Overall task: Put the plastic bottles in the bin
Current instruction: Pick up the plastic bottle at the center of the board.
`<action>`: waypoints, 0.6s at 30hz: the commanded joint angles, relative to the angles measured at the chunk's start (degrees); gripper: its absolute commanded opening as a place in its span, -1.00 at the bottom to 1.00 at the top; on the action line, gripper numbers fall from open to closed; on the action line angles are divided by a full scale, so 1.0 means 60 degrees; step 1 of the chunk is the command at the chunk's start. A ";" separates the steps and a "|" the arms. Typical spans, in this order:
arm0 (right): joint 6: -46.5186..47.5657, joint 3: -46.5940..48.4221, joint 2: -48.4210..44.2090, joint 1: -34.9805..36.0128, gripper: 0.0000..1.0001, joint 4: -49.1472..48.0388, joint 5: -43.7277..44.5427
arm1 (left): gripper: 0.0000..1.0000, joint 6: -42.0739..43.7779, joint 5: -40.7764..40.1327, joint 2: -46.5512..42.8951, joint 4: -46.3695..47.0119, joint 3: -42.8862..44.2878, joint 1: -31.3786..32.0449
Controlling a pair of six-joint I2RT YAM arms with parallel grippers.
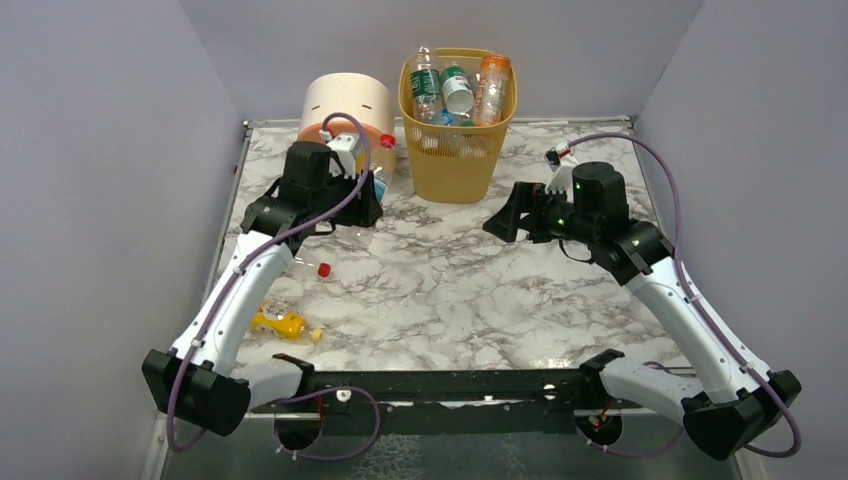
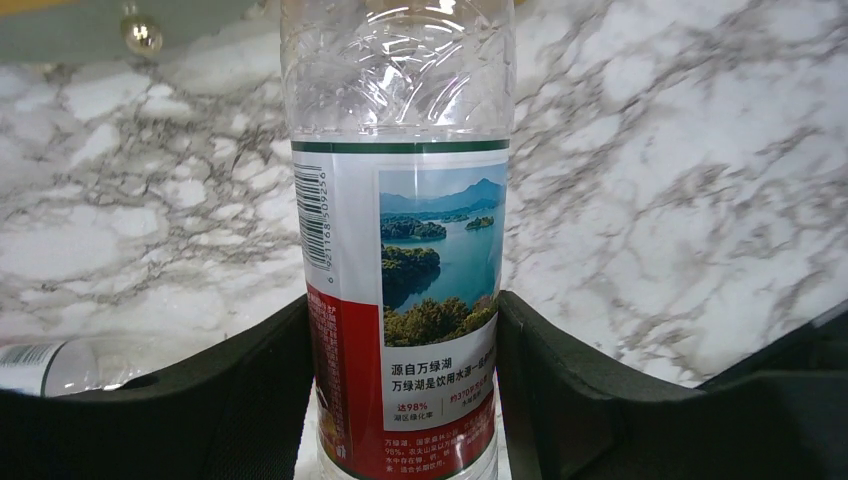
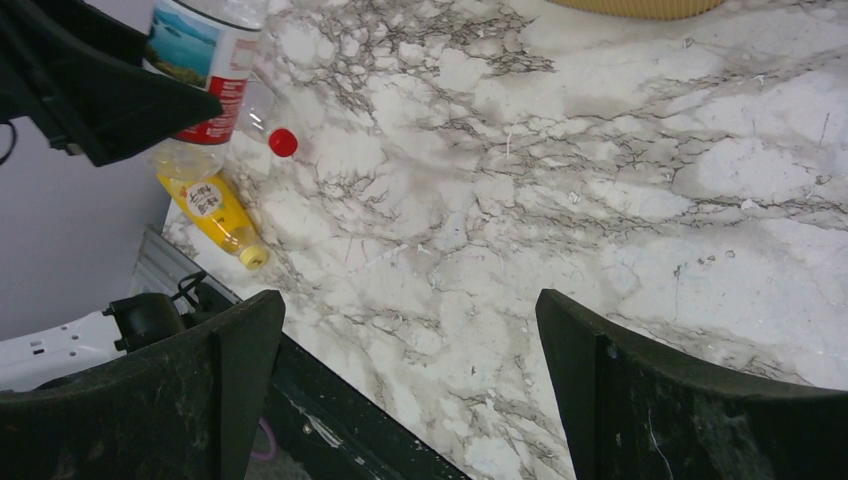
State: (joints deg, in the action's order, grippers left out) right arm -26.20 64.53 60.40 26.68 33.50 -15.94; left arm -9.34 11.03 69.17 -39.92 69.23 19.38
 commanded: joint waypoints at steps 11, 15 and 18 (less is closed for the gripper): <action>-0.0167 0.0712 -0.0980 0.0066 0.99 0.1005 0.0143 | 0.18 -0.1924 0.2222 0.1584 0.1788 0.4706 0.0037; -0.0269 0.0684 -0.1156 0.0066 0.99 0.1133 0.0166 | 0.18 -0.2121 0.2649 0.2946 0.2724 0.6135 0.0029; -0.0342 0.0644 -0.1245 0.0066 0.99 0.1173 0.0174 | 0.18 -0.2384 0.2914 0.3769 0.3935 0.6498 0.0029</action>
State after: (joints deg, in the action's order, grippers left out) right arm -27.27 67.24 53.93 26.68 38.68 -15.81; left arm -20.64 23.64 86.63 -27.07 104.86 19.38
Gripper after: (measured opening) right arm 0.994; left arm 0.633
